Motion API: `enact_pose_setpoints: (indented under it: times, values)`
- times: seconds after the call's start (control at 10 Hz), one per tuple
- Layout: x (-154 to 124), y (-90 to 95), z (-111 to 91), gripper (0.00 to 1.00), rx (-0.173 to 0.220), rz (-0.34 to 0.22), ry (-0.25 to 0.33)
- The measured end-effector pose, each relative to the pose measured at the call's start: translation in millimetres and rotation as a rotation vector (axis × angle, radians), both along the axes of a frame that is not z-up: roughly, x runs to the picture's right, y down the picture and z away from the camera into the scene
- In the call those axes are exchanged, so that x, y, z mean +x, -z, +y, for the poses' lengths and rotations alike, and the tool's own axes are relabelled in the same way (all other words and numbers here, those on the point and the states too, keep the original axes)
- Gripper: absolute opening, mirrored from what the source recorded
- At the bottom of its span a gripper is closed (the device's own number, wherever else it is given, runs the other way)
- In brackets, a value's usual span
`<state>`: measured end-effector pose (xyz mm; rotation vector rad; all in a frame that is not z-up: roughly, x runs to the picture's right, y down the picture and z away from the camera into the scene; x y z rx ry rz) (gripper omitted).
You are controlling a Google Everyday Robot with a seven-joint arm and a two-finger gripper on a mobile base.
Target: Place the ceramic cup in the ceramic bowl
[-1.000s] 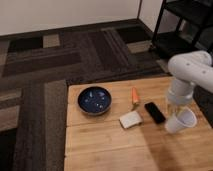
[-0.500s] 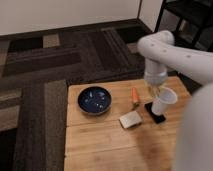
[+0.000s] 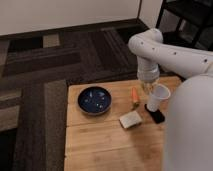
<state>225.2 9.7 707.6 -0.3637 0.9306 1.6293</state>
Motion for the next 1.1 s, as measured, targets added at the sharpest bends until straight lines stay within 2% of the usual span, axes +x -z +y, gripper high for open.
enact_pose_setpoints:
  times: [0.4, 0.5, 0.8, 1.1]
  values:
    - [-1, -1.2, -2, 0.0, 0.002, -0.002, 0.005]
    - [-6, -5.0, -6, 0.0, 0.007, -0.014, 0.024]
    - [-36, -16.7, -20, 0.0, 0.014, -0.072, 0.116]
    - [-76, -22.7, -29, 0.0, 0.018, -0.141, 0.259]
